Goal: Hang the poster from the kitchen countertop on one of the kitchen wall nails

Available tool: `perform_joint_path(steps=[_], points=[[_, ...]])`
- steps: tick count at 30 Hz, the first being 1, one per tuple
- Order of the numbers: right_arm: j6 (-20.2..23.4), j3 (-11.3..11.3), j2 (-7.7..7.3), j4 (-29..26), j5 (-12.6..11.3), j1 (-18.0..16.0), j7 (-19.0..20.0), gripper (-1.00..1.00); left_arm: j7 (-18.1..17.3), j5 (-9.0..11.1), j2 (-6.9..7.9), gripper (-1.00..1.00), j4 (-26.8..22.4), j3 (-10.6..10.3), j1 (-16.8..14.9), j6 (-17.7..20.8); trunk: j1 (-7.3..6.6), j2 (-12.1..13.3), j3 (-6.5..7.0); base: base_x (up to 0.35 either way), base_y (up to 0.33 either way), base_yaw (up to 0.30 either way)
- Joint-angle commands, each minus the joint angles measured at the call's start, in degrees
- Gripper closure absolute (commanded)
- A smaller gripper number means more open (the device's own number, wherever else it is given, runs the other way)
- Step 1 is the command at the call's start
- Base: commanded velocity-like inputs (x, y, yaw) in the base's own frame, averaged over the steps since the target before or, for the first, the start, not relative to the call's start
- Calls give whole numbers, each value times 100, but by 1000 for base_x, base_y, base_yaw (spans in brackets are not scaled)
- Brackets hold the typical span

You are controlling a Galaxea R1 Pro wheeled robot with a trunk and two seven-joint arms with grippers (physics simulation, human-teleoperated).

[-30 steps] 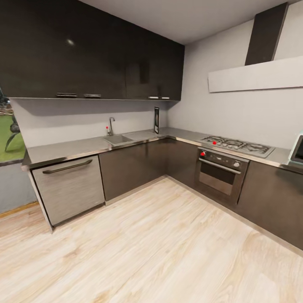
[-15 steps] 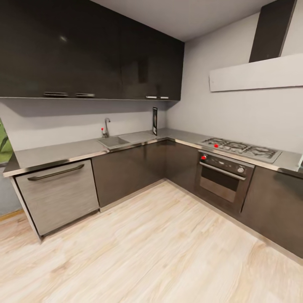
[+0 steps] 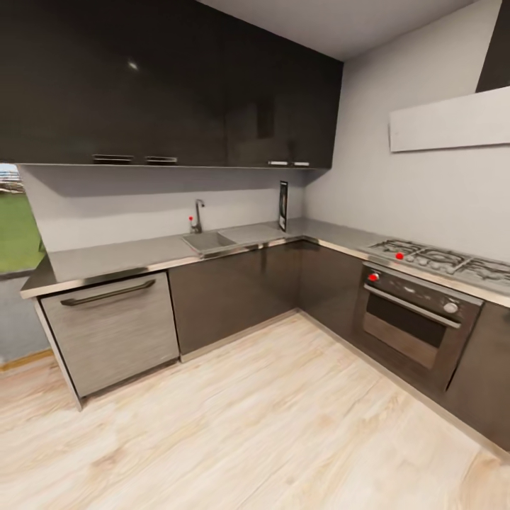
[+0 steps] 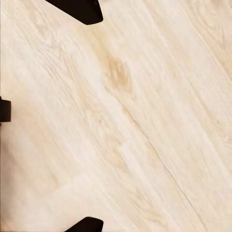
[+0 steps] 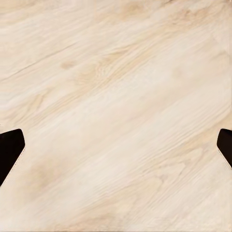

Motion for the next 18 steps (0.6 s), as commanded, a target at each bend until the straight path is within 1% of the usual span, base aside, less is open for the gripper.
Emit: perform_joint_path(steps=[1,11,18], points=[[-19,1,0,4,3,-3,-4,-100,-2,-2,-1,-100,-7,7,2,-9,4,-2,-5,331,-129,287],[-16,2,0,4,1,-3,-4,-100,-2,-2,-1,-100,-7,8,2,-8,4,-2,-5,321,-158,290],[-19,2,0,4,0,-3,-4,-100,-2,-2,-1,-100,-7,8,2,-8,4,-2,-5,288,-208,290]])
